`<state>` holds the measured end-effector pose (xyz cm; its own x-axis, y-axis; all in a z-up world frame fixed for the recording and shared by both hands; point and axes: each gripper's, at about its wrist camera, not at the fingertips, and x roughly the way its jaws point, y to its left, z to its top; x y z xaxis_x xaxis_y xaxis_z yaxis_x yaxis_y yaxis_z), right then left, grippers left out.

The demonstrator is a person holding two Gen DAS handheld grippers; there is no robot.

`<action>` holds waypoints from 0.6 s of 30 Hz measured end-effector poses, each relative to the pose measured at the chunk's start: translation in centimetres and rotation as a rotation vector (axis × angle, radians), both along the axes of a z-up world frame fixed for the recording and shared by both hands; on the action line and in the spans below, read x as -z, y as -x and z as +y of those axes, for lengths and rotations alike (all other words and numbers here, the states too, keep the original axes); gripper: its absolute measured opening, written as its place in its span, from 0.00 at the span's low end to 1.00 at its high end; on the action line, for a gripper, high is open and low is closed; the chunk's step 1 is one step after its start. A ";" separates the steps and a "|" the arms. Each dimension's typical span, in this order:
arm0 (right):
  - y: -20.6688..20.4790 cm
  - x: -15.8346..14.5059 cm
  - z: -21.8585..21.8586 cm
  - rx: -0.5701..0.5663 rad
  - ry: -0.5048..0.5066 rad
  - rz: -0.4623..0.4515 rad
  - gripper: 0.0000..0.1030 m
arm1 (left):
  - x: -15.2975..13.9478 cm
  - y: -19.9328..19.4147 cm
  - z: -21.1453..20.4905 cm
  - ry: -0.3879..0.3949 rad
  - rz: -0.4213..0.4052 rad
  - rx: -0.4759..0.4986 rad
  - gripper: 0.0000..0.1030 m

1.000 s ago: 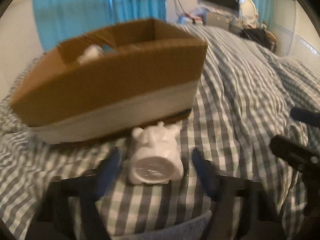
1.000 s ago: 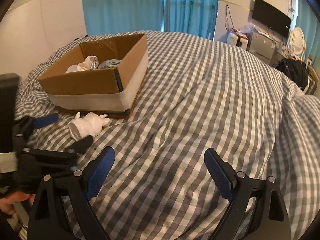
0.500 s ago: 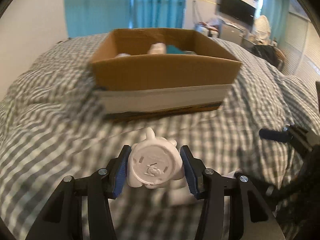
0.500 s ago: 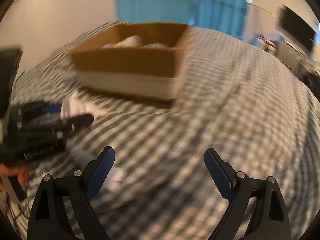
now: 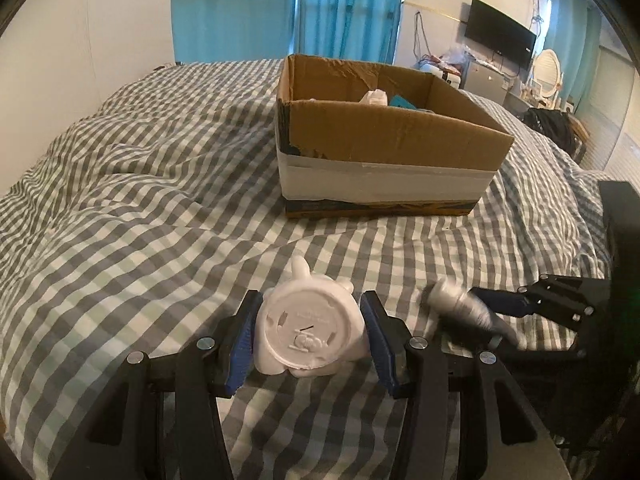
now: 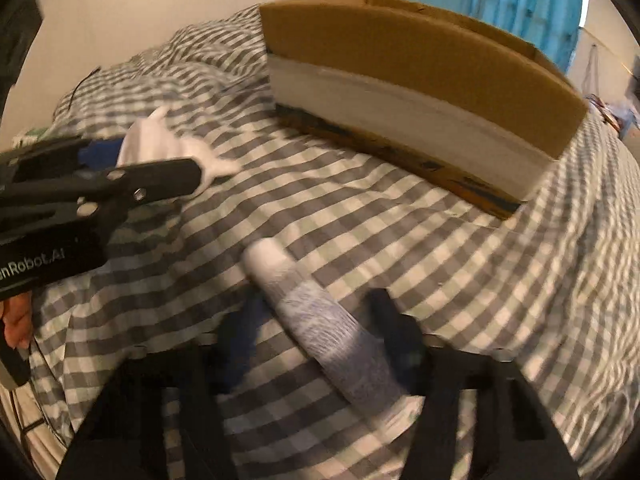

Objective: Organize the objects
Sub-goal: 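Grasp the white figurine with left tool while right tool grasps the white tube, then lower the figurine and tube into the box and open both tools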

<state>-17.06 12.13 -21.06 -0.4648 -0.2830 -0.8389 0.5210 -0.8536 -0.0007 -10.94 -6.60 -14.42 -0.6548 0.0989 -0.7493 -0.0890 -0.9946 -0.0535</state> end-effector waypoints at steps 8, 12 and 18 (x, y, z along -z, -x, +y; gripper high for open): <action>-1.0 -4.2 3.1 0.147 0.079 0.101 0.22 | -2.6 -1.6 1.4 -0.014 0.059 0.033 0.50; -2.1 -7.3 3.7 0.169 0.095 0.169 0.22 | -5.5 -1.8 2.2 -0.025 0.125 0.052 0.50; -2.2 -13.1 5.0 0.188 0.098 0.274 0.22 | -11.1 -0.1 3.4 -0.052 0.233 0.088 0.49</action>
<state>-14.87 17.13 -7.96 -0.7206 -0.2442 -0.6489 0.3462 -0.9376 -0.0315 -10.82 -3.23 -3.33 -0.7964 0.1973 -0.5716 -0.1906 -0.9790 -0.0723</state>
